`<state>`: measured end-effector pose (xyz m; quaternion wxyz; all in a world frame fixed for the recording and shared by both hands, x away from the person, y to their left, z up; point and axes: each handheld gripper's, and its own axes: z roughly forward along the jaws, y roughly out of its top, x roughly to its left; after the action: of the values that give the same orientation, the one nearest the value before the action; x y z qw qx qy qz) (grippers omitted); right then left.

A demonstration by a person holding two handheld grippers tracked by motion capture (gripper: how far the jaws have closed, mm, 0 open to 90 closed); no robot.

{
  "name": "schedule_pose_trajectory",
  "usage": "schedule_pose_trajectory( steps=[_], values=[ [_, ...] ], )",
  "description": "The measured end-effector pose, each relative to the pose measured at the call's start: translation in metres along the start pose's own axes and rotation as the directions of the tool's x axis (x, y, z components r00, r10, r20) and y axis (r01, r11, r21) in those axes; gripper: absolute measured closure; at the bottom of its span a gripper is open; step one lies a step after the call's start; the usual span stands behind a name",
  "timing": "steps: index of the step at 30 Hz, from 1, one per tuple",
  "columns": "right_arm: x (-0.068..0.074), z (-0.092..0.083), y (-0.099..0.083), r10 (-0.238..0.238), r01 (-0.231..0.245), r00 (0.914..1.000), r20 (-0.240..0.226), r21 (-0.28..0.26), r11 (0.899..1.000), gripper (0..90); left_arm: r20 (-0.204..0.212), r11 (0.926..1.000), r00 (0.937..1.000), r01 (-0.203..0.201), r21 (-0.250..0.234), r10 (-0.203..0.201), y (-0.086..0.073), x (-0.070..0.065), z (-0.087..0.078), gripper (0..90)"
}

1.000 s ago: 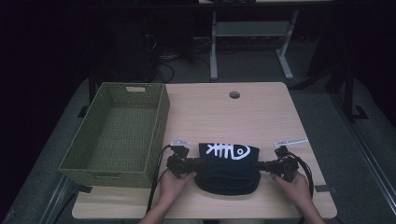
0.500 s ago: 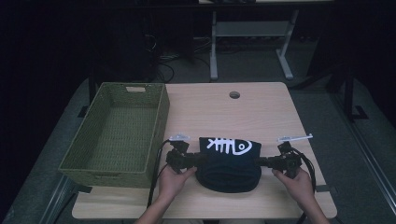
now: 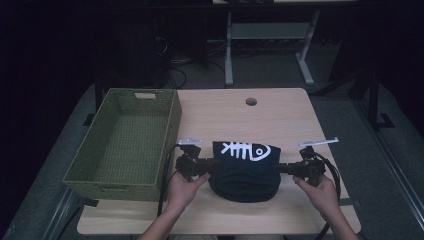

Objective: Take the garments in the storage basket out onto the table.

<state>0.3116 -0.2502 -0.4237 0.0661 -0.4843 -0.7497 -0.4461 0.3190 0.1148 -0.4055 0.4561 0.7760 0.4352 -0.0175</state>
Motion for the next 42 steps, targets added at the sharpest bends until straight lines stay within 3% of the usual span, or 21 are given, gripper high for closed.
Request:
schedule_pose_trajectory(
  steps=[24,42],
  values=[
    [0.036,-0.015,0.047,-0.047,0.046,0.9987,-0.022,-0.032,0.998,81.7,-0.009,0.9986,0.9995,-0.031,-0.042,0.031,0.040,-0.006,-0.050,76.7],
    [0.071,-0.001,0.080,-0.089,0.088,0.9955,-0.034,-0.027,0.996,81.7,-0.027,0.9979,0.9992,-0.031,-0.056,0.029,0.052,0.012,-0.091,76.7]
  ],
)
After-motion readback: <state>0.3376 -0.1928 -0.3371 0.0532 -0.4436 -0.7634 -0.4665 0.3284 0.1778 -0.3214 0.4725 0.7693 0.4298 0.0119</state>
